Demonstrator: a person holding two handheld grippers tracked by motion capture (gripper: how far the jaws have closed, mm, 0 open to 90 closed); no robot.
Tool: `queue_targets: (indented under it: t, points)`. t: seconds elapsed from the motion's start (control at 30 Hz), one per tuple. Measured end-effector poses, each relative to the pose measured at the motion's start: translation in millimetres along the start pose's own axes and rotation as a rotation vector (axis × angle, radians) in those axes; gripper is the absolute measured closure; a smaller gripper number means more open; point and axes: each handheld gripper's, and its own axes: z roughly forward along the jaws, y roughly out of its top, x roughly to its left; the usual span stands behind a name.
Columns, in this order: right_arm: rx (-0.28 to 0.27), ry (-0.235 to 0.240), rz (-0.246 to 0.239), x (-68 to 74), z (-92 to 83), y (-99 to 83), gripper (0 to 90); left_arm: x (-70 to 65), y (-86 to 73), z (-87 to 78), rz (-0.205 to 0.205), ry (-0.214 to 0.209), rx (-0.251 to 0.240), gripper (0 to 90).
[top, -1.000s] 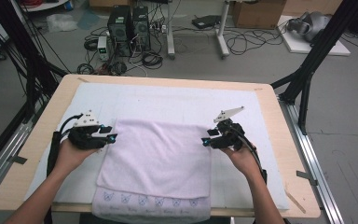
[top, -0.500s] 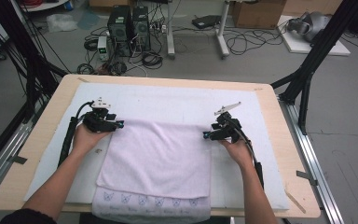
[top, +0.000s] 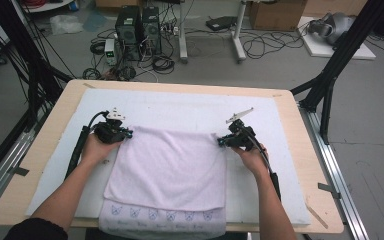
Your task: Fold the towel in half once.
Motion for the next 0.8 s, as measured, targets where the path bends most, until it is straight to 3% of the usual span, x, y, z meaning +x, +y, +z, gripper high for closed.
queue_targets:
  t: [0.1,0.17,0.4,0.47,0.5,0.53,0.6,0.67,0.8]
  points:
    - [-0.039,-0.041,-0.021,-1.4,-17.3,18.3,85.3,2.8,17.6,-12.0,0.012,0.041,-0.049,86.2]
    - [-0.067,-0.089,-0.049,-2.1,-35.2,40.2,85.3,7.5,39.1,-26.2,0.01,0.084,-0.105,86.2]
    - [-0.16,-0.177,-0.092,-8.9,-94.1,101.6,85.2,26.0,106.9,-74.2,0.021,0.154,-0.247,86.1]
    - [-0.191,-0.194,-0.083,-12.9,-104.4,112.6,79.5,29.3,116.0,-77.7,0.011,0.174,-0.254,83.4]
    - [-0.203,-0.212,-0.06,-15.9,-105.6,115.3,64.4,30.4,116.9,-76.4,-0.001,0.197,-0.241,76.4]
    - [-0.206,-0.22,-0.03,-19.4,-104.6,116.3,59.0,31.7,115.2,-74.4,-0.014,0.198,-0.231,67.0]
    - [-0.2,-0.196,-0.009,-22.5,-99.2,111.6,56.8,33.3,105.5,-69.9,-0.027,0.178,-0.22,59.9]
    - [-0.193,-0.189,-0.017,-21.0,-91.6,101.5,56.5,34.4,92.4,-65.5,-0.039,0.152,-0.205,58.5]
    - [-0.161,-0.146,0.012,-18.2,-78.6,77.5,53.6,33.3,64.5,-59.8,-0.048,0.095,-0.176,57.3]
